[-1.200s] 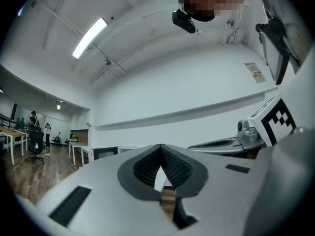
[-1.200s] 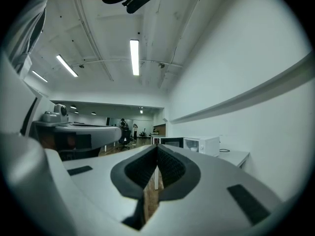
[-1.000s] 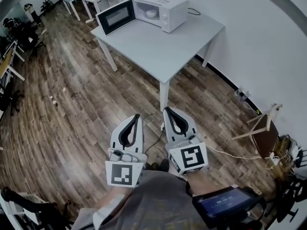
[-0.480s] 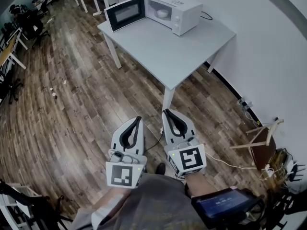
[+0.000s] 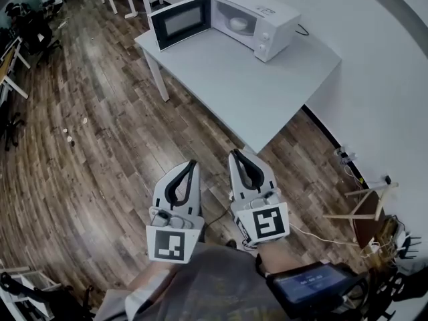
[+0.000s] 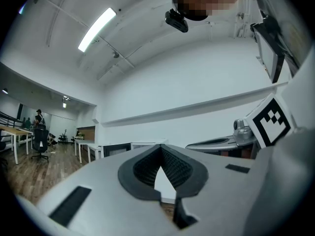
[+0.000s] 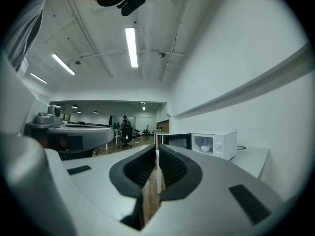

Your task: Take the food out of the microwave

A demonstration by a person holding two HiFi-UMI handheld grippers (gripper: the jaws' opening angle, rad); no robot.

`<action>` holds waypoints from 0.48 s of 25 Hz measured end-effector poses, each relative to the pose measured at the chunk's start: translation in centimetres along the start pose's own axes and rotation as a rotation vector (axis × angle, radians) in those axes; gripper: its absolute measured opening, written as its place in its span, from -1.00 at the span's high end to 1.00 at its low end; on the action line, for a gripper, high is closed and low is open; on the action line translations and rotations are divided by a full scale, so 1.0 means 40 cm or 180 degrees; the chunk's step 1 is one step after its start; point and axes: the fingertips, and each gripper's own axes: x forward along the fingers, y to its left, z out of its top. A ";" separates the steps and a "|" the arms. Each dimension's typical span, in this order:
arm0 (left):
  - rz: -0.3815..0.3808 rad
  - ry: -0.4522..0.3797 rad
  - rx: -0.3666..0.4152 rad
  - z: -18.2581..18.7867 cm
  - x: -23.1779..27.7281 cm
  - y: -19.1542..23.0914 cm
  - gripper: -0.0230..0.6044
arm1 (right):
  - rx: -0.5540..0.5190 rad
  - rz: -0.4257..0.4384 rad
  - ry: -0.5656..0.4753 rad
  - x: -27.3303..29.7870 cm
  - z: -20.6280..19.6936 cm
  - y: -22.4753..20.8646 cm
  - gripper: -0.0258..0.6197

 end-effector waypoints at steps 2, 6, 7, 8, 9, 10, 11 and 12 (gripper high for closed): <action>-0.0015 0.0033 0.0013 -0.012 0.030 0.070 0.91 | -0.0031 -0.0045 -0.0003 0.070 0.004 0.005 0.84; -0.0065 0.0003 0.0010 -0.015 0.088 0.190 0.91 | -0.0067 -0.0129 0.0001 0.195 0.013 0.014 0.84; -0.0083 -0.0008 0.0012 -0.014 0.102 0.215 0.91 | -0.0081 -0.0147 -0.0009 0.222 0.018 0.017 0.84; -0.0098 -0.0012 -0.0001 -0.015 0.115 0.237 0.91 | -0.0096 -0.0162 -0.0015 0.247 0.024 0.021 0.84; -0.0109 -0.0012 -0.0026 -0.017 0.126 0.257 0.91 | -0.0110 -0.0173 -0.0015 0.268 0.029 0.025 0.84; -0.0117 -0.0015 -0.0056 -0.019 0.136 0.275 0.91 | -0.0125 -0.0181 -0.0010 0.287 0.033 0.029 0.84; -0.0123 -0.0021 -0.0084 -0.021 0.145 0.290 0.91 | -0.0139 -0.0185 0.0001 0.305 0.034 0.033 0.84; -0.0132 -0.0028 -0.0104 -0.023 0.154 0.303 0.91 | -0.0150 -0.0187 0.0013 0.321 0.034 0.035 0.84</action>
